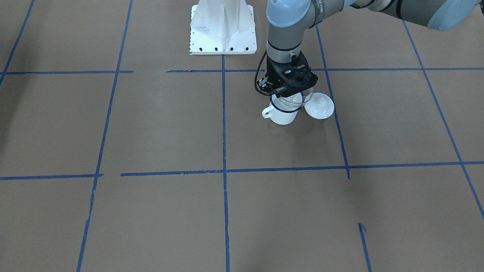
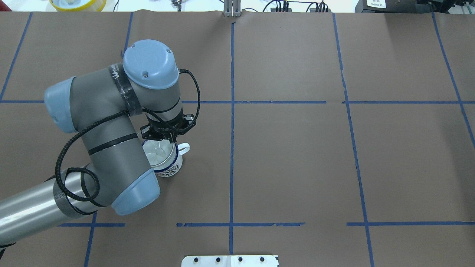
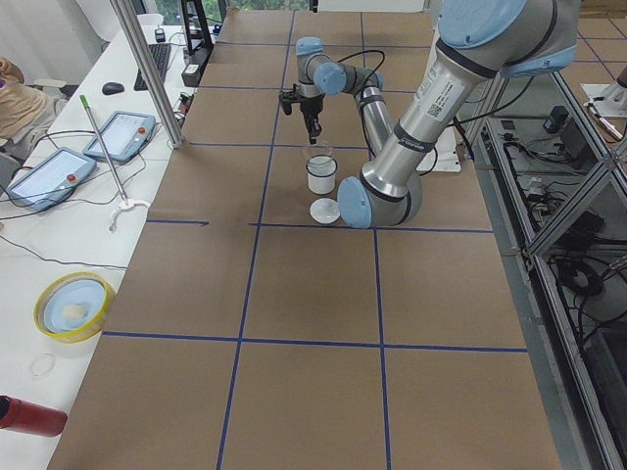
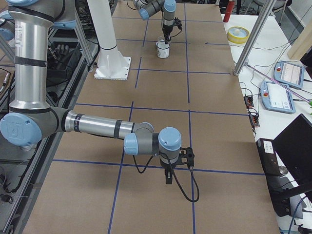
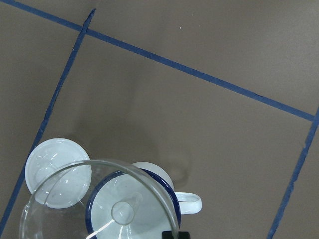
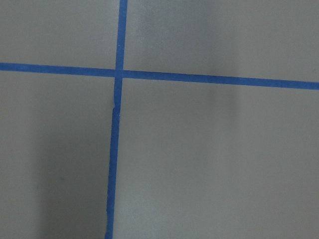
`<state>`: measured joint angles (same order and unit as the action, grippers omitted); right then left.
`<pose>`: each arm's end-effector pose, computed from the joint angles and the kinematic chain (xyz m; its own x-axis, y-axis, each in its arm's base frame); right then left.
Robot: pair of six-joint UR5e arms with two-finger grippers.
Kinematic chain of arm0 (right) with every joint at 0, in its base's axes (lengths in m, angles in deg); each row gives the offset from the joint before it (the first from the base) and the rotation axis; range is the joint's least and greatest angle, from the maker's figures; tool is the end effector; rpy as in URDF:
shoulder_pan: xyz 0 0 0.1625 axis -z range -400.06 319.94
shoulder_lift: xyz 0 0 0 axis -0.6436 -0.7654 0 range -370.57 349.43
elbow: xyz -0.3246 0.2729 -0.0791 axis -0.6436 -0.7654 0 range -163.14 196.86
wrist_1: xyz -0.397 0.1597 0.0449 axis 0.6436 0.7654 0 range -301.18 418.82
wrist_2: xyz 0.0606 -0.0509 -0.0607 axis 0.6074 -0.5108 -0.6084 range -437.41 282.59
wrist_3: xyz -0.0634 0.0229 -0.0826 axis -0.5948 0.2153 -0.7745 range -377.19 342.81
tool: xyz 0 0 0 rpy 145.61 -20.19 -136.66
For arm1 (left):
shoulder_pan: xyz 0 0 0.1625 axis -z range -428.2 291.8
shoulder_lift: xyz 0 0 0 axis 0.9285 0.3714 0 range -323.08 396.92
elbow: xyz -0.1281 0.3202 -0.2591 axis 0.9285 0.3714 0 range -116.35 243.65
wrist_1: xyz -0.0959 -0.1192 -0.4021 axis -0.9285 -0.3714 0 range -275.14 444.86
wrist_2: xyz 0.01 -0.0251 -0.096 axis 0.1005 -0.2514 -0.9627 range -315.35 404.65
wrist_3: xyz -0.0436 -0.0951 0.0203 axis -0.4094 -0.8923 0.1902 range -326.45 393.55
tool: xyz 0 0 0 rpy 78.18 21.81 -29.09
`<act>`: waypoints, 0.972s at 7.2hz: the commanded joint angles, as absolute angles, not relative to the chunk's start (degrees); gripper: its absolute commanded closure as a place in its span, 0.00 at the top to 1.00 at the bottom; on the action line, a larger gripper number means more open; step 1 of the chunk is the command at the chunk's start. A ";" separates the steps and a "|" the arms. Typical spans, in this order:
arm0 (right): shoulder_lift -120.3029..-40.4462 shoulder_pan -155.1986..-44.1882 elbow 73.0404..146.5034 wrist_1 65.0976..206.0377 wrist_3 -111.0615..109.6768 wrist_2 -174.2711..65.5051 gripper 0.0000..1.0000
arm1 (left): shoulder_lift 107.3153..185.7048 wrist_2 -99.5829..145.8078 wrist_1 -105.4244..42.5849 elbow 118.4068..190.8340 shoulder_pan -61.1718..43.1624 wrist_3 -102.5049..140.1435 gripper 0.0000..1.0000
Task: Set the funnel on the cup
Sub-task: 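Carry the funnel over the mug opening with the left gripper, then lower the funnel into the mug and open the left gripper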
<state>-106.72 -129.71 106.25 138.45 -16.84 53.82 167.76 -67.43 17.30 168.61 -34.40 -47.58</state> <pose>0.0602 -0.4650 0.7134 0.7518 -0.0399 0.6581 0.0015 0.9983 0.0588 0.4880 -0.4389 0.1782 0.7387 -0.3226 -0.5918 0.2327 0.9461 -0.2253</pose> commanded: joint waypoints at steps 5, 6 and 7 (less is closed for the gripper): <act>-106.72 -129.71 106.25 138.45 -16.84 53.82 1.00 | 166.73 -67.33 15.87 167.45 -36.38 -47.49 0.00; -106.72 -129.71 106.25 138.45 -16.84 53.82 1.00 | 166.73 -67.41 14.65 167.36 -36.38 -47.49 0.00; -106.72 -129.71 106.25 138.45 -16.84 53.82 1.00 | 166.73 -67.41 13.59 167.27 -36.38 -47.49 0.16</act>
<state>-106.72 -129.71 106.25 138.45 -16.84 53.82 166.74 -67.38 14.84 167.38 -36.34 -47.49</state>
